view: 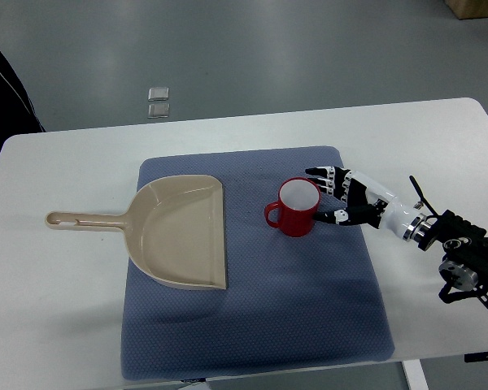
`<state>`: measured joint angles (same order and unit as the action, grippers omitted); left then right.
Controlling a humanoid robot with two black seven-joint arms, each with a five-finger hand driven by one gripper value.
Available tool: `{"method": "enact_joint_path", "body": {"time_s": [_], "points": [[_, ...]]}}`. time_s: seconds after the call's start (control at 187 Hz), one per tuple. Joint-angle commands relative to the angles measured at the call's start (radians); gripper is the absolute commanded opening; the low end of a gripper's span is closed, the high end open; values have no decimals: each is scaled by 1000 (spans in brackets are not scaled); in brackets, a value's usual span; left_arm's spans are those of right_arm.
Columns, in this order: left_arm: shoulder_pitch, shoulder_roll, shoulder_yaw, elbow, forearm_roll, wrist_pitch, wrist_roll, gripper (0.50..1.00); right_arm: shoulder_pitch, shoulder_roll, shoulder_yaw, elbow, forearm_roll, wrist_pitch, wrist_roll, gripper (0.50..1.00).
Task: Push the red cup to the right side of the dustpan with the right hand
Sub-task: 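Reach the right hand around the red mug and cup its side, then push the red mug with the right hand toward the dustpan's edge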
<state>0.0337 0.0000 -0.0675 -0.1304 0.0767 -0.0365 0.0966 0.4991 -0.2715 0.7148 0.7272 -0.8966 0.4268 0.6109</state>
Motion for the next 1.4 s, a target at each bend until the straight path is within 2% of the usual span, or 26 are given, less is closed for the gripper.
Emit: {"method": "enact_joint_path", "body": {"time_s": [0.0, 0.873, 1.393], "points": [[0, 0, 0, 0, 0, 0, 0, 1000, 1, 23, -9, 0, -1, -17, 0, 932], [0, 0, 0, 0, 0, 1, 0, 1000, -1, 143, -57, 0, -19, -121, 0, 932], [0, 0, 0, 0, 0, 0, 0, 1000, 1, 207, -66, 1, -36, -140, -16, 932]]}}
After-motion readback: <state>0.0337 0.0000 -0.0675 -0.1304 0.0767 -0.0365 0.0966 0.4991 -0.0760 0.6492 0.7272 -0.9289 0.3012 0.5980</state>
